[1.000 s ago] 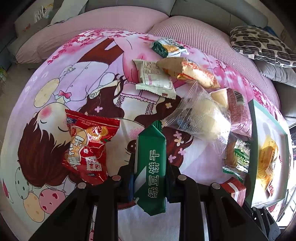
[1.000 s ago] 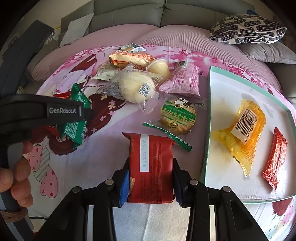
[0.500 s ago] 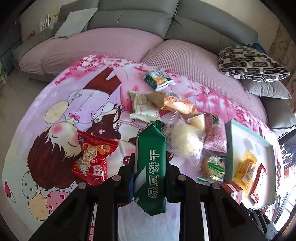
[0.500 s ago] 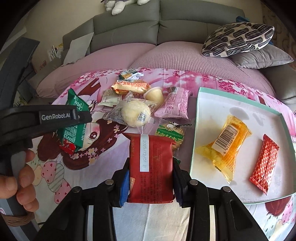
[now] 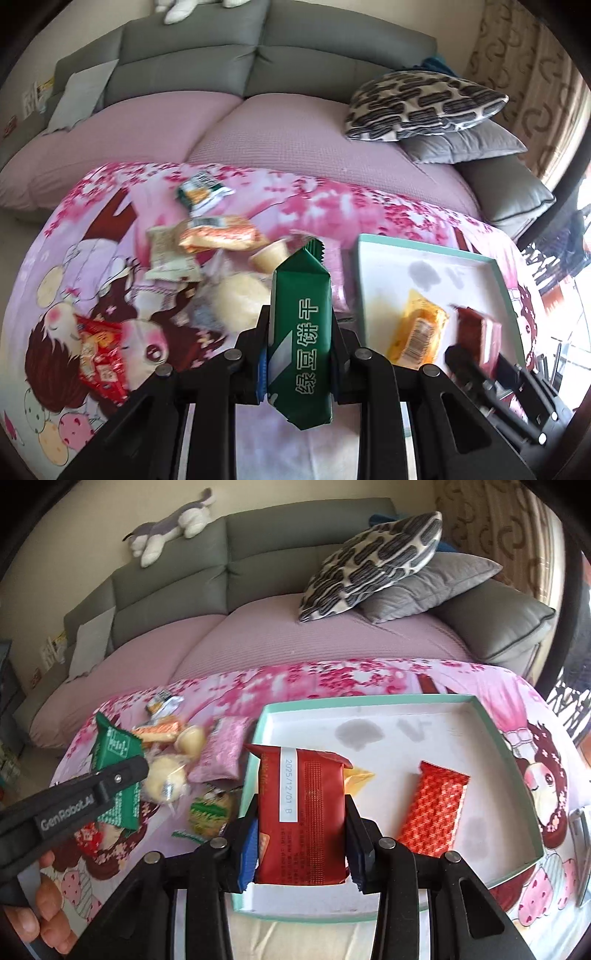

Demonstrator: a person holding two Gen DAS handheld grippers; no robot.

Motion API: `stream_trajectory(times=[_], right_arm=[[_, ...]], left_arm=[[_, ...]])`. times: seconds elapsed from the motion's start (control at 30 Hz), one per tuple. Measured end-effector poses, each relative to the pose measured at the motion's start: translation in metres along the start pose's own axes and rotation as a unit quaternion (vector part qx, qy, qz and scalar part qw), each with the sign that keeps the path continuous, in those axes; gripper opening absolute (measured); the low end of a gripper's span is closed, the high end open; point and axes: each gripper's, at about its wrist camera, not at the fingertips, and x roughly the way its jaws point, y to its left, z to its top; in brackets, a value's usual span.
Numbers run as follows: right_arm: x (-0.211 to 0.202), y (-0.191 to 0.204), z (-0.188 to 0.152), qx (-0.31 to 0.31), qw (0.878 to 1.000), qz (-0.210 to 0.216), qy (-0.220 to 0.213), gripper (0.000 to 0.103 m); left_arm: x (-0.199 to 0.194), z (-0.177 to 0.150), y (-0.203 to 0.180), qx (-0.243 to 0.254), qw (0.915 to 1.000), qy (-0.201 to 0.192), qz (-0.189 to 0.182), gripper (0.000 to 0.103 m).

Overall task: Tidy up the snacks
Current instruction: 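Lift and carry the green pack with left tool while right carries the red pack to the tray, then lower and release the green pack with left tool while right releases the red pack in the tray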

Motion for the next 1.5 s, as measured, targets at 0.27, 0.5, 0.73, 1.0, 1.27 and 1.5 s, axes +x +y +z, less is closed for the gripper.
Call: stream_trajectory(times=[0.27, 0.5, 0.73, 1.0, 1.27, 1.5], right_arm=[[0.007, -0.065, 0.018, 0.075, 0.996, -0.043, -0.024, 0.042], [0.016, -0.082, 0.02, 0.1, 0.993, -0.047, -0.038, 0.042], [0.034, -0.087, 0.02, 0.107, 0.993, -0.043, -0.032, 0.042], [0.058, -0.094, 0.016, 0.113, 0.992, -0.058, -0.006, 0.042], [0.07, -0.099, 0.011, 0.122, 0.99, -0.063, 0.026, 0.042], [0.067, -0.094, 0.015, 0.104, 0.991, -0.076, 0.029, 0.057]], left_arm=[[0.021, 0.005, -0.04, 0.049, 0.9982, 0.011, -0.033, 0.026], [0.038, 0.013, -0.072, 0.089, 0.9951, 0.003, -0.042, 0.026], [0.062, 0.021, -0.09, 0.099, 0.9939, 0.002, -0.047, 0.026], [0.083, 0.019, -0.1, 0.109, 0.9932, 0.008, -0.042, 0.026], [0.091, 0.013, -0.109, 0.129, 0.9909, 0.02, -0.035, 0.029], [0.087, 0.014, -0.107, 0.121, 0.9919, 0.025, -0.029, 0.066]])
